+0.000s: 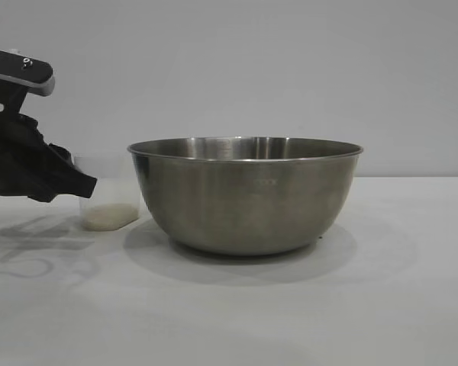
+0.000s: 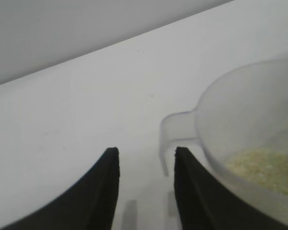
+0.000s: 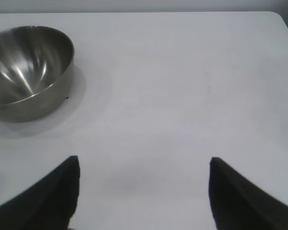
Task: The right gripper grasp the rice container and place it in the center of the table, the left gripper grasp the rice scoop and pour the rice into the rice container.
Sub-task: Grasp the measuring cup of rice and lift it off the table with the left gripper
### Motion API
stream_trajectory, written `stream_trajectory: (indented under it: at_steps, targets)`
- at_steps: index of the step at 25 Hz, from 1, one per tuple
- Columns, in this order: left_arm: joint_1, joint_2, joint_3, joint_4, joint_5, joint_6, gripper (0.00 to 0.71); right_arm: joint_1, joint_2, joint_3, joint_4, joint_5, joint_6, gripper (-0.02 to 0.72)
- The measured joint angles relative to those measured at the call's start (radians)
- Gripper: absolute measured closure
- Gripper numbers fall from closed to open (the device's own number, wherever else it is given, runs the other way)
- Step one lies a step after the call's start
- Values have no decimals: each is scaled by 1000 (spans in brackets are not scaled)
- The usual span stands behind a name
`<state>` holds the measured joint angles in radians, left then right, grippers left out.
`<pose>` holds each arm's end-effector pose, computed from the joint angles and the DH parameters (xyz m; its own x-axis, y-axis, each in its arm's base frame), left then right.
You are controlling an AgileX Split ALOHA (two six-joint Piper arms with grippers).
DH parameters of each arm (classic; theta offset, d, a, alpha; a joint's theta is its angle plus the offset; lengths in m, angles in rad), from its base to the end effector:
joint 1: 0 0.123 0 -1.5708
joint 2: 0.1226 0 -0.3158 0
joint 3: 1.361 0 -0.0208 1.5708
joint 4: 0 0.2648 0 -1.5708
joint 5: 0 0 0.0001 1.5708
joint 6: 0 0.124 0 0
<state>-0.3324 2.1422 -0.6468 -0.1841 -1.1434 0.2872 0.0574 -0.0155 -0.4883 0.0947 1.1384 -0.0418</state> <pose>0.3689 -0.1055 0.0750 -0.2122 0.2909 -0.9329 0.2191 0.9445 0.2446 -0.0008 0.0106 0.2574 -0.5179 -0.0318 -0.8549 -0.1315 0.9904 0.0428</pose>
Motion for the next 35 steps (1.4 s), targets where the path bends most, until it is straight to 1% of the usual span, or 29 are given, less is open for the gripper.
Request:
stream_trajectory:
  at_steps: [3, 6, 10, 11, 13, 14, 18, 35]
  targets:
    - [24, 0, 0, 25, 0, 0, 621, 0, 0, 0, 0, 0, 0, 225]
    - [37, 0, 0, 50, -2, 0, 710, 0, 0, 0, 0, 0, 0, 225]
    - [38, 0, -2, 66, -8, 0, 710, 0, 0, 0, 0, 0, 0, 225]
    - [38, 0, -2, 68, -8, 0, 658, 0, 0, 0, 0, 0, 0, 225]
    - [38, 0, -2, 70, -8, 0, 658, 0, 0, 0, 0, 0, 0, 225]
    - [38, 0, -2, 70, -8, 0, 710, 0, 0, 0, 0, 0, 0, 225]
    - [38, -7, -2, 73, -9, 0, 710, 0, 0, 0, 0, 0, 0, 225]
    - [38, -126, -2, 74, 5, 0, 710, 0, 0, 0, 0, 0, 0, 225]
